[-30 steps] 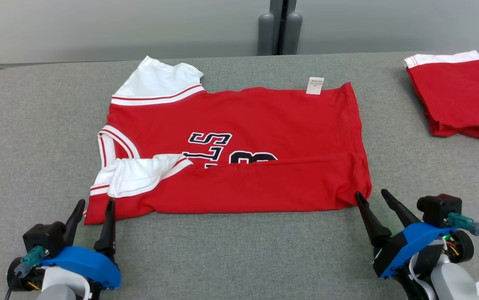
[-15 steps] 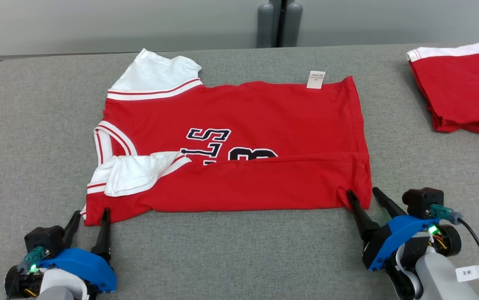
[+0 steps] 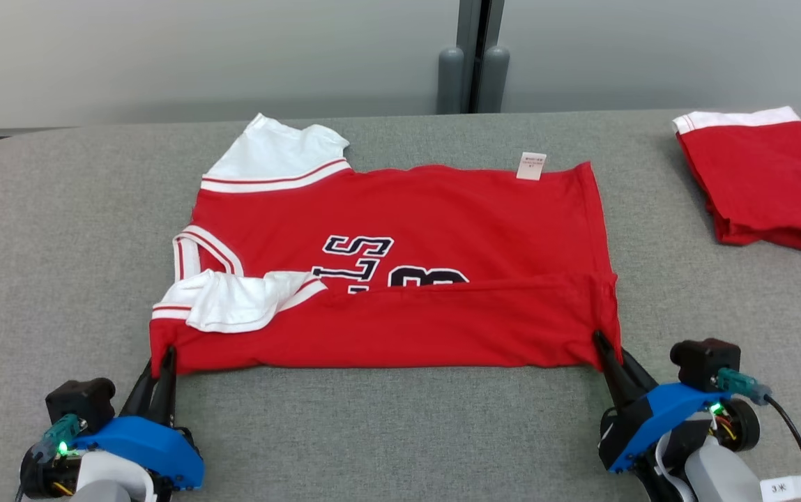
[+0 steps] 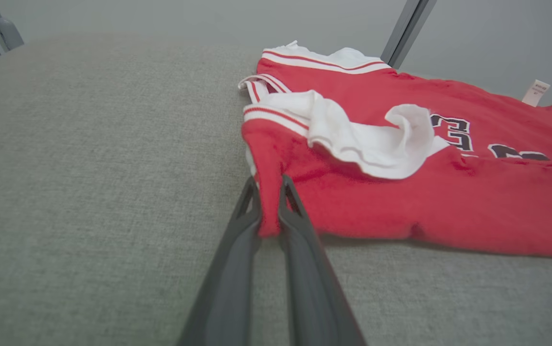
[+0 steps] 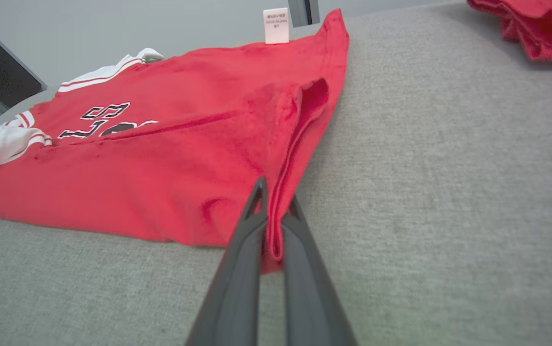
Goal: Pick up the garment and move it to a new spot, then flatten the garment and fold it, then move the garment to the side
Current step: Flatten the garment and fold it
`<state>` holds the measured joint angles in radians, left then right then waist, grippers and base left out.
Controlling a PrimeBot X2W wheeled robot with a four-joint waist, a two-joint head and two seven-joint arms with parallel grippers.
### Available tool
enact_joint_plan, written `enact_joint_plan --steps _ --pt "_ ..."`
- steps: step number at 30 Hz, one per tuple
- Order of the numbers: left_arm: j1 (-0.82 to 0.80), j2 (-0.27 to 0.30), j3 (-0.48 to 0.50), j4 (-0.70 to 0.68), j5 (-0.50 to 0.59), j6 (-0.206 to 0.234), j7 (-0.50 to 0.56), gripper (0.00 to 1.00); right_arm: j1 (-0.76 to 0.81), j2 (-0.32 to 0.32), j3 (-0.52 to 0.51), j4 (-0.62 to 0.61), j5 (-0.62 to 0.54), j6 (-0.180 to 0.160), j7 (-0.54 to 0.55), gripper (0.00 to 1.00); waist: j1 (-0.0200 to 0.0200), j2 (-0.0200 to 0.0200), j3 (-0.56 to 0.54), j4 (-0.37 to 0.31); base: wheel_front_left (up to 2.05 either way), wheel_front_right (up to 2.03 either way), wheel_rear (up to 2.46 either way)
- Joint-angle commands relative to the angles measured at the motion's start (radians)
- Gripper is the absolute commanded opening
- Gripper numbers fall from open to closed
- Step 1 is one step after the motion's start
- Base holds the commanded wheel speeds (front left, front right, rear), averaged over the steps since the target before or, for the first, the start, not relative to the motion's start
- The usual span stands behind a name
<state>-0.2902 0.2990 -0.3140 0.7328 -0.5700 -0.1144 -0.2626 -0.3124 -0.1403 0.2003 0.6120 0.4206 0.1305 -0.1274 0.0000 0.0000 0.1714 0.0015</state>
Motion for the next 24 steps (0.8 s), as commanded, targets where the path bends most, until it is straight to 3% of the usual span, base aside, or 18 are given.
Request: enact_joint_plan --steps 1,12,21,22,23,24 --pt "0.037 0.003 0.014 -0.026 0.0 0.006 -0.002 0.0 0.033 -0.009 0.007 -0.007 0.014 0.001 -0.011 0.0 0.0 0.0 -0.031 0.005 0.0 0.0 0.0" --pt "0.31 -0.018 0.06 -0.278 -0.017 0.093 0.0 0.0 0.246 -0.068 0.005 -0.194 0.042 0.001 0.024 0.0 0.0 0.0 -0.116 0.031 0.0 0.0 0.0" --pt "0.464 -0.02 0.045 -0.439 -0.023 0.16 0.045 0.0 0.468 -0.027 -0.087 -0.396 0.012 0.001 0.135 0.0 0.0 0.0 -0.143 0.049 0.0 0.0 0.0" --pt "0.469 -0.021 0.042 -0.448 -0.02 0.165 0.047 0.22 0.483 -0.021 -0.095 -0.409 0.009 0.001 0.148 0.01 0.0 0.0 -0.144 0.048 0.0 0.0 0.0" --pt "0.471 -0.021 0.041 -0.457 -0.014 0.173 0.045 0.92 0.495 -0.015 -0.102 -0.418 0.006 0.001 0.163 0.4 0.0 0.0 -0.146 0.047 0.0 0.0 0.0" --pt "0.475 -0.023 0.04 -0.46 -0.012 0.179 0.045 1.0 0.504 -0.006 -0.107 -0.423 0.008 0.001 0.18 1.0 0.0 0.0 -0.147 0.045 0.0 0.0 0.0"
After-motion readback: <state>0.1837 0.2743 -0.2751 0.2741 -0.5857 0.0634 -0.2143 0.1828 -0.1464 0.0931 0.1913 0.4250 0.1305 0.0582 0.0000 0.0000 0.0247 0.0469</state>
